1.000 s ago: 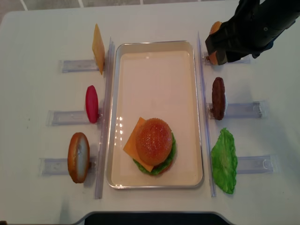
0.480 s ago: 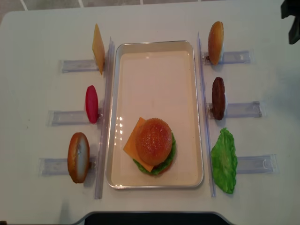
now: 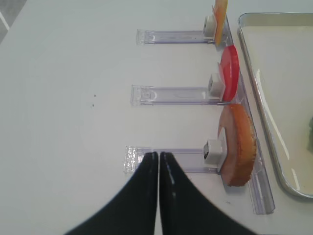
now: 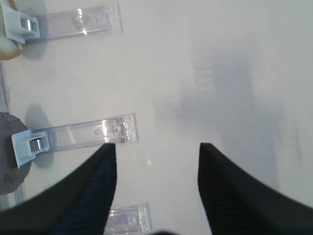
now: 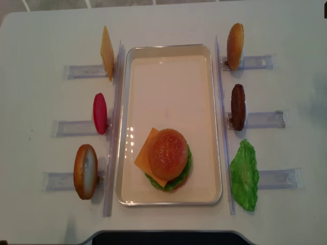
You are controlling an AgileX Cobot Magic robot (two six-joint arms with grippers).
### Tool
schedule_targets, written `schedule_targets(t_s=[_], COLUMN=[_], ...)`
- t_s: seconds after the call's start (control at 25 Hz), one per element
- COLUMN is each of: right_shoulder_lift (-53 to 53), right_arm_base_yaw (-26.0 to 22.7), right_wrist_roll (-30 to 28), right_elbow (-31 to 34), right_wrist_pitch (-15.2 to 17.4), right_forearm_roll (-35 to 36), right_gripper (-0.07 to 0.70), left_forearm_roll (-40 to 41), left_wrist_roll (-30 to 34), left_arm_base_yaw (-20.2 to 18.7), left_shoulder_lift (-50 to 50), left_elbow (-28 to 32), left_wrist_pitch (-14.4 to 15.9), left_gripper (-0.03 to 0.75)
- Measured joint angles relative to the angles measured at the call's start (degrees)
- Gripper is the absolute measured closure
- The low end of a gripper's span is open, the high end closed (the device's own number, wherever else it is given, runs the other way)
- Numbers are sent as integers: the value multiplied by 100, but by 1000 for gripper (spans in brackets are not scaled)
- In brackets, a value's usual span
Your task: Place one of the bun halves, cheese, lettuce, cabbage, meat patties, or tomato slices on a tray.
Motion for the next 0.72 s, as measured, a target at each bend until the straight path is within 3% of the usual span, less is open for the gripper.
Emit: schedule_targets(t_s=[0.72], right_shoulder_lift=[-2195], right_arm_base_yaw=[0], right_wrist_roll=[-16], right_elbow=[1931], right_wrist_pitch=[18], right_forearm_roll=[-6], right_gripper=[245], left_forearm_roll=[0], left_wrist_roll=[0], left_arm_base_yaw=[0], left_shoulder_lift=[0], left_elbow=[0], left_wrist_pitch=[0], left_gripper=[715])
